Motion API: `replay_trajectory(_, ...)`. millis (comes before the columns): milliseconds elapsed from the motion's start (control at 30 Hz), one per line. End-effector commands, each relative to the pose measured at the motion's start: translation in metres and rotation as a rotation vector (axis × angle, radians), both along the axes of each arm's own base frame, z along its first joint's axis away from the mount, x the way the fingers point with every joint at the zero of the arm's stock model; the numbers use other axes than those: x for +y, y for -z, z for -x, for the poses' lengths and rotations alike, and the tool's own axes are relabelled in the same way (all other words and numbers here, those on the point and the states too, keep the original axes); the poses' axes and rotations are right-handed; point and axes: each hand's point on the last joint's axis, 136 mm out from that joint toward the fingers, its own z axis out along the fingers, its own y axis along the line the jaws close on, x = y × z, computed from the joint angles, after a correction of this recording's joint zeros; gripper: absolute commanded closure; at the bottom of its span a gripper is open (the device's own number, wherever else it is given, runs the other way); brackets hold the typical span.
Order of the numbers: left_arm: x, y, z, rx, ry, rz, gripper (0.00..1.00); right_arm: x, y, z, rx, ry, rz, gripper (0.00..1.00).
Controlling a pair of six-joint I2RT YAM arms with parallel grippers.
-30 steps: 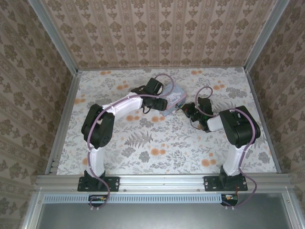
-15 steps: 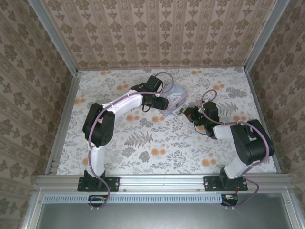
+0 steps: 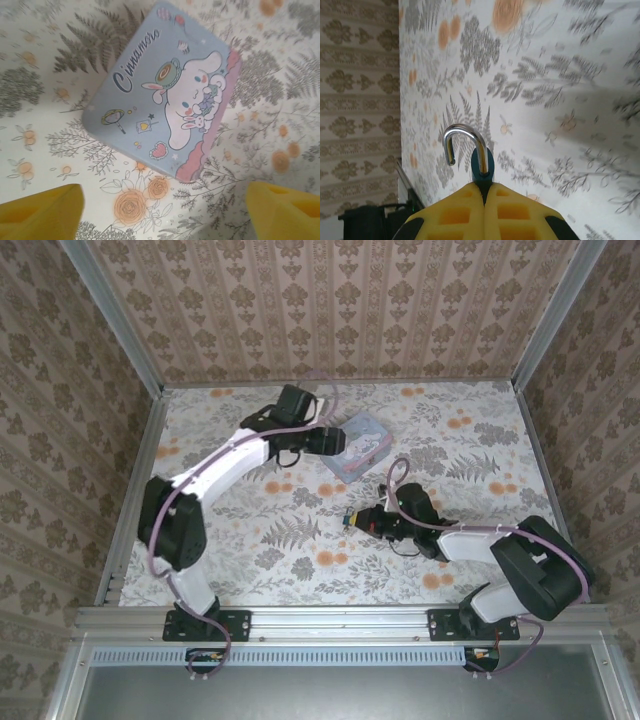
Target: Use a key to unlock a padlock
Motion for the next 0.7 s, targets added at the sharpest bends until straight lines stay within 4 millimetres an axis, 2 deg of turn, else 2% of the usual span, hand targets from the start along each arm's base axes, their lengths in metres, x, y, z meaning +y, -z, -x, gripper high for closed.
replay_trajectory(0, 0.02, -0.011, 0.008, -0.025, -0.058, 0.039, 0.02, 0.0, 0.013, 0.003, 0.012, 0.0, 0.015, 1.0)
replay_trajectory(133, 0.043, -0.008, 0.019, -0.033, -0.105, 0.04, 0.0, -0.003, 0.028, 0.004, 0.035, 0.012, 0.046, 1.0)
replay_trajectory(300, 0.061, 0.001, 0.029, -0.02, -0.14, 0.038, 0.0, -0.008, 0.048, 0.005, 0.068, 0.02, 0.084, 0.99)
replay_trajectory(333, 0.064, 0.003, 0.031, -0.016, -0.146, 0.036, 0.0, -0.009, 0.049, 0.005, 0.069, 0.021, 0.084, 0.93)
replay_trajectory(433, 0.076, 0.007, 0.034, -0.011, -0.17, 0.034, 0.0, -0.013, 0.047, 0.006, 0.072, 0.028, 0.087, 0.57)
replay_trajectory(533, 0.091, 0.007, 0.033, -0.013, -0.201, 0.03, 0.0, -0.02, 0.036, 0.004, 0.053, 0.031, 0.095, 0.32)
replay_trajectory(633, 0.114, 0.006, 0.029, -0.017, -0.254, 0.021, 0.0, -0.032, 0.014, -0.001, 0.012, 0.036, 0.122, 0.13)
replay_trajectory(667, 0.122, 0.004, 0.027, -0.025, -0.273, 0.013, 0.0, -0.038, 0.005, -0.005, -0.009, 0.045, 0.126, 0.1)
